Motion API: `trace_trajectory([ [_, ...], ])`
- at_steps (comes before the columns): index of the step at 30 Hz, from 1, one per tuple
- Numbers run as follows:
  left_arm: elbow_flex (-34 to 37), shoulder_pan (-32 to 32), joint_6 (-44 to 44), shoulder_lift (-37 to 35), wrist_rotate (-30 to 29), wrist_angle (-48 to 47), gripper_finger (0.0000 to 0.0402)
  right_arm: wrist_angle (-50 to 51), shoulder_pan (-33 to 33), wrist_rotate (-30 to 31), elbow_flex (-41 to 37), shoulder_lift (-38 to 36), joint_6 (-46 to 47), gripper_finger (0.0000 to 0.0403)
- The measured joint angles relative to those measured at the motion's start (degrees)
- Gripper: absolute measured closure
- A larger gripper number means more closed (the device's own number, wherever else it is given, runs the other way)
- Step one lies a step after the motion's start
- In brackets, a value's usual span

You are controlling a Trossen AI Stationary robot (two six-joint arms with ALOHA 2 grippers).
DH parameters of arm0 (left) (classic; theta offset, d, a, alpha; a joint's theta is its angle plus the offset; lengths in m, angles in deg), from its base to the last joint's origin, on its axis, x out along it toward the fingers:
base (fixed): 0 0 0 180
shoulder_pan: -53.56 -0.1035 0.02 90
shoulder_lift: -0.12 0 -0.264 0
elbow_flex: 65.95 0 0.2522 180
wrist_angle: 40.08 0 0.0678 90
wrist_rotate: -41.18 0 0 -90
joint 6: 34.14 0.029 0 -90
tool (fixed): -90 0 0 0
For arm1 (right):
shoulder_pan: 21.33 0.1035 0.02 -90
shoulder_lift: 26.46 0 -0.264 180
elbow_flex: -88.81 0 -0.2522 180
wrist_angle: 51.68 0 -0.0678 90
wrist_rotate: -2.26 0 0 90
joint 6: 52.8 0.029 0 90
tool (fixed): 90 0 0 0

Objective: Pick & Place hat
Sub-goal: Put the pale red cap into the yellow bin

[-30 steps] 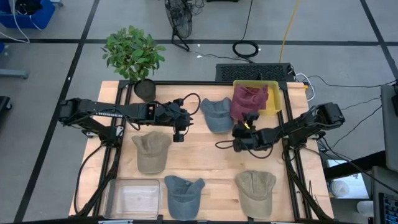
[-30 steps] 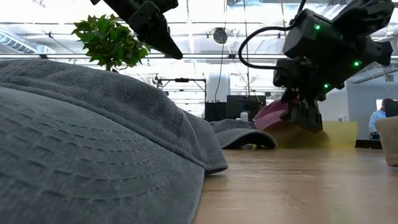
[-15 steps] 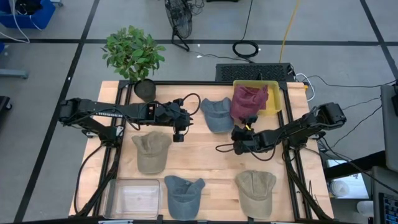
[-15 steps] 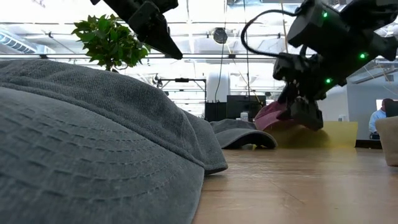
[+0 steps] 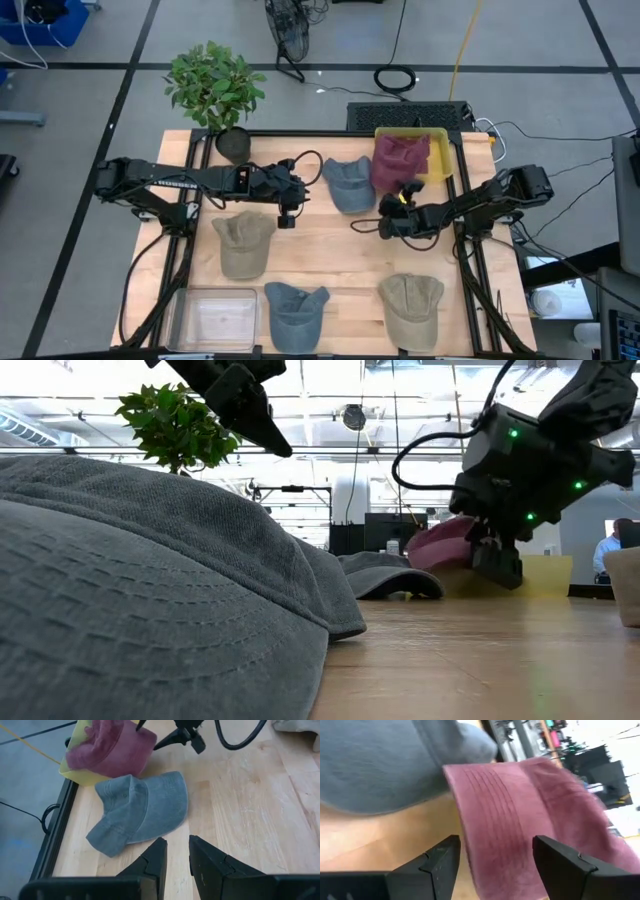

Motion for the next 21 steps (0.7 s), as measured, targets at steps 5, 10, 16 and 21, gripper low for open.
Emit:
trace_trajectory([
  [5, 0.0, 0.0, 0.0, 0.0, 0.0, 0.0, 0.0314, -1.0, 0.0, 4.6, 0.0, 0.0, -0.6, 0.0170],
  [10, 0.0, 0.0, -0.1, 0.0, 0.0, 0.1, 0.0314, -2.7, 0.1, 7.6, 0.0, -0.5, -1.3, 0.0170],
  [16, 0.0, 0.0, -0.3, 0.0, 0.0, 0.0, 0.0314, -3.4, 0.2, 7.7, 0.0, -1.6, -2.5, 0.0200],
  [21, 0.0, 0.0, -0.4, 0.0, 0.0, 0.1, 0.0314, -3.4, 0.5, 7.5, -0.1, -4.0, -2.6, 0.0269],
])
